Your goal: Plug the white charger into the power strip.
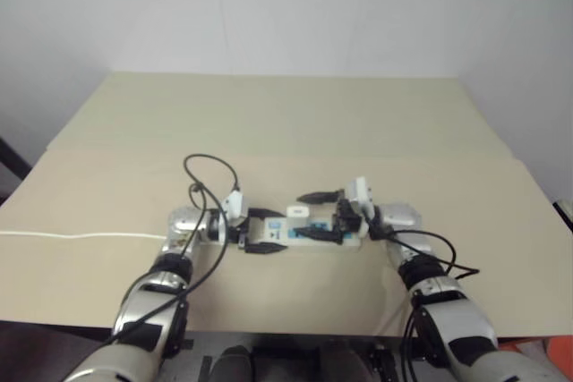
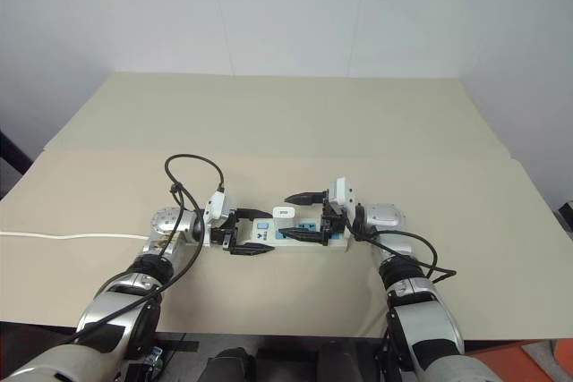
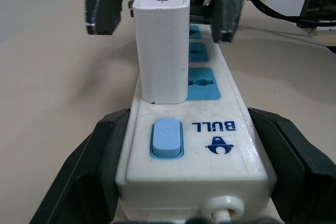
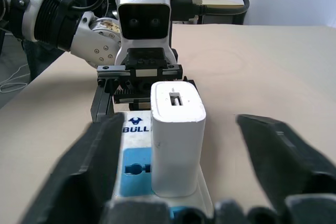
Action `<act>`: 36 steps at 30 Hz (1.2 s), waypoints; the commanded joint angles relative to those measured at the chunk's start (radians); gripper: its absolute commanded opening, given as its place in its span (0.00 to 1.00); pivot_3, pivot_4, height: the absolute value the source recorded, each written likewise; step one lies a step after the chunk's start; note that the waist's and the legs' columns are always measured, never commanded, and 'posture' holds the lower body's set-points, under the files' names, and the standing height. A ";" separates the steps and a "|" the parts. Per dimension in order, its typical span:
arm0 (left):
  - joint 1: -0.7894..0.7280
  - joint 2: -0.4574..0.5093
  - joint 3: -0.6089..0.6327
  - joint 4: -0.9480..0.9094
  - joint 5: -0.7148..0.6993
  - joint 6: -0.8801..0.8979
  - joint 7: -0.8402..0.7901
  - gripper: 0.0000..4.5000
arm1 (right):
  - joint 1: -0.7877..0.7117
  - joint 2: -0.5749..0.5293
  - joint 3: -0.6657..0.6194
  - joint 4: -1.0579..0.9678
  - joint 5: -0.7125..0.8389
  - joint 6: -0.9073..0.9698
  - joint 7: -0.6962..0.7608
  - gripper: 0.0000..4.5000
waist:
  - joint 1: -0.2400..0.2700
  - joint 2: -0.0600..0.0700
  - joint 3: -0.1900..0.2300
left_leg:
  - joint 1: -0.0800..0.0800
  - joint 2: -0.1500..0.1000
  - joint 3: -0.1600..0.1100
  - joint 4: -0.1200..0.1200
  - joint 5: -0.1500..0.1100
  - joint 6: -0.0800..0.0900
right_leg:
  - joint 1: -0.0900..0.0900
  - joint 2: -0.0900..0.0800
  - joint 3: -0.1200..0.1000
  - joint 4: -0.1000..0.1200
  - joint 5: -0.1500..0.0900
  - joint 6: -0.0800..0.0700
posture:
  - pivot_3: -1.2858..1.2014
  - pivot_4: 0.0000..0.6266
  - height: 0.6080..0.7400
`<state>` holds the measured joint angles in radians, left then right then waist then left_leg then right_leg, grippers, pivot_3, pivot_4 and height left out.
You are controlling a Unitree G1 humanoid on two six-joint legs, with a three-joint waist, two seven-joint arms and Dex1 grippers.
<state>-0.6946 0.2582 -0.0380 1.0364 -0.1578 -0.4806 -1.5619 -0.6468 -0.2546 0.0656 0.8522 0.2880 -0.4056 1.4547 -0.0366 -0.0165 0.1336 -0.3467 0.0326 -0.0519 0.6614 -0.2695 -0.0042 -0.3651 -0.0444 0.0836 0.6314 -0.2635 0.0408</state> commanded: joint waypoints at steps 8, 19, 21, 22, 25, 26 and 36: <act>0.013 -0.041 -0.032 -0.024 0.011 0.066 -0.009 0.73 | 0.075 -0.041 0.011 -0.034 -0.028 -0.001 0.020 0.99 | 0.018 0.000 0.000 | -0.003 0.000 0.000 0.000 0.000 0.000 | -0.001 0.000 0.000 -0.002 0.000 0.000 | 0.52 0.24 1.00; 0.066 0.010 -0.039 -0.240 -0.124 0.098 -0.053 1.00 | 0.080 -0.094 -0.040 -0.162 0.025 0.014 0.006 1.00 | 0.019 0.000 0.004 | -0.008 0.000 0.000 -0.001 0.000 0.000 | -0.006 0.000 0.000 -0.002 0.000 0.000 | 0.52 0.24 1.00; 0.102 0.092 -0.047 -0.381 -0.190 0.169 -0.053 1.00 | 0.093 -0.134 -0.068 -0.214 0.046 0.027 0.007 1.00 | 0.015 0.001 0.008 | -0.010 0.000 0.000 -0.002 0.000 0.000 | -0.008 0.000 0.000 -0.002 0.000 0.000 | 0.52 0.24 1.00; 0.121 0.139 -0.048 -0.449 -0.224 0.206 -0.053 1.00 | 0.102 -0.159 -0.083 -0.241 0.057 0.036 0.008 1.00 | 0.012 0.001 0.010 | -0.011 0.000 0.000 -0.002 0.000 0.000 | -0.009 0.000 0.000 -0.002 0.000 0.000 | 0.52 0.24 1.00; 0.163 0.272 -0.039 -0.578 -0.305 0.308 -0.053 1.00 | 0.128 -0.245 -0.124 -0.298 0.084 0.054 0.010 1.00 | 0.006 0.004 0.012 | -0.023 0.001 -0.001 -0.002 0.001 -0.001 | -0.024 0.000 0.001 0.001 0.001 -0.001 | 0.52 0.24 1.00; 0.180 0.328 -0.028 -0.601 -0.329 0.321 -0.053 1.00 | 0.137 -0.292 -0.141 -0.312 0.084 0.060 0.012 1.00 | 0.005 0.006 0.014 | -0.023 0.001 -0.001 -0.002 0.000 0.000 | -0.024 0.000 0.001 0.001 0.001 -0.001 | 0.52 0.24 1.00; 0.289 0.634 0.092 -0.564 -0.321 0.212 -0.053 1.00 | 0.199 -0.680 -0.220 -0.397 0.087 0.126 0.092 1.00 | -0.002 0.010 0.025 | -0.022 0.001 0.001 -0.003 0.000 0.000 | -0.023 -0.001 0.001 -0.002 0.000 -0.002 | 0.52 0.24 1.00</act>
<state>-0.4133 0.8731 0.0166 0.4722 -0.4740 -0.2449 -1.6104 -0.4550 -0.9115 -0.1205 0.4957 0.3384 -0.2942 1.5132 -0.0384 -0.0062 0.1584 -0.3687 0.0334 -0.0505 0.6581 -0.2690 -0.0047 -0.3882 -0.0453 0.0848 0.6291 -0.2633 0.0391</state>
